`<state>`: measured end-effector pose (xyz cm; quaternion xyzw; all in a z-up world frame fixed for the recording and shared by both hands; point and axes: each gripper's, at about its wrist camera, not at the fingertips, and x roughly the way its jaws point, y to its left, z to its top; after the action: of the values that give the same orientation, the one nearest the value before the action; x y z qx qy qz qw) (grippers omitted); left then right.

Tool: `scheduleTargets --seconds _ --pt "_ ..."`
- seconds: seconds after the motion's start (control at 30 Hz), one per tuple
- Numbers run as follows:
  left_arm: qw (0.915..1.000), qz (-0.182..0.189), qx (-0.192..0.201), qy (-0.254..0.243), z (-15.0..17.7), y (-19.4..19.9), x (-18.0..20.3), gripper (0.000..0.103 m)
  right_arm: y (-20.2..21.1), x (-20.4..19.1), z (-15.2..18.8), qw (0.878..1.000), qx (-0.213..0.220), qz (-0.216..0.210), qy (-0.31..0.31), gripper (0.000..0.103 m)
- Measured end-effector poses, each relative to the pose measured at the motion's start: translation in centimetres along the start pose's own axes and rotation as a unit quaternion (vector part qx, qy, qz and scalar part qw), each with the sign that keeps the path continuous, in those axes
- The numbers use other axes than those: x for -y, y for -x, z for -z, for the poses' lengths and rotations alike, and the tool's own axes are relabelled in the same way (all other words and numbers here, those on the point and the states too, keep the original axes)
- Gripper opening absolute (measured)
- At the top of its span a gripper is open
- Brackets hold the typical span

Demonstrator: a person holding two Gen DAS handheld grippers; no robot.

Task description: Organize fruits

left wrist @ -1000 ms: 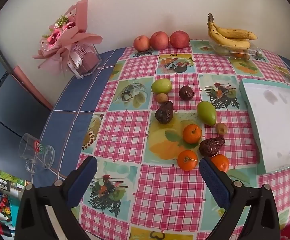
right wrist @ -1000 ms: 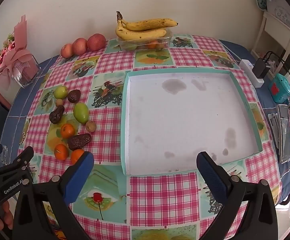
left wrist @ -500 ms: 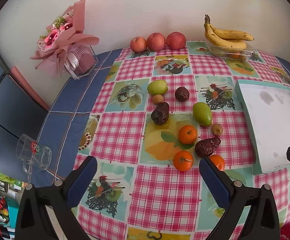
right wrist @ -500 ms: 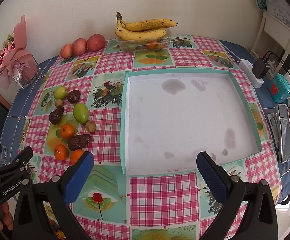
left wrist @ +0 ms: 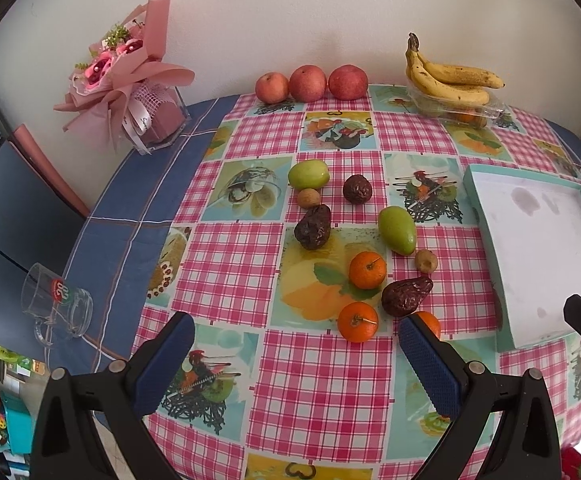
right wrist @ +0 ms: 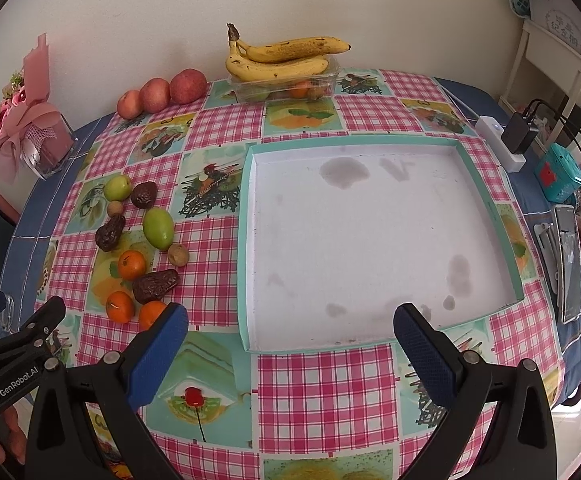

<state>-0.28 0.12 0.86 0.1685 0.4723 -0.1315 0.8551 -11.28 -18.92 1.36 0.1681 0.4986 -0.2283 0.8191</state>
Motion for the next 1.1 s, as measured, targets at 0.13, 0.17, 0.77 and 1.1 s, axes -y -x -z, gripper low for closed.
scheduleTargets --seconds 0.13,0.17,0.77,1.1 --pt "1.0000 0.001 0.000 0.002 0.03 0.02 -0.04 0.103 -0.08 0.04 -0.02 1.000 -0.001 0.002 0.000 0.102" --pt "1.0000 0.000 0.000 0.002 0.02 0.01 -0.08 0.103 -0.11 0.03 -0.04 1.000 -0.002 0.003 0.000 0.102" --pt "0.9998 0.008 -0.006 0.017 -0.08 -0.25 -0.44 0.103 0.04 -0.05 -0.16 1.000 0.000 -0.003 0.001 0.102" --pt "0.9997 0.009 -0.006 0.020 -0.05 -0.31 -0.57 0.103 0.04 -0.06 -0.19 1.000 -0.001 -0.003 0.000 0.102"
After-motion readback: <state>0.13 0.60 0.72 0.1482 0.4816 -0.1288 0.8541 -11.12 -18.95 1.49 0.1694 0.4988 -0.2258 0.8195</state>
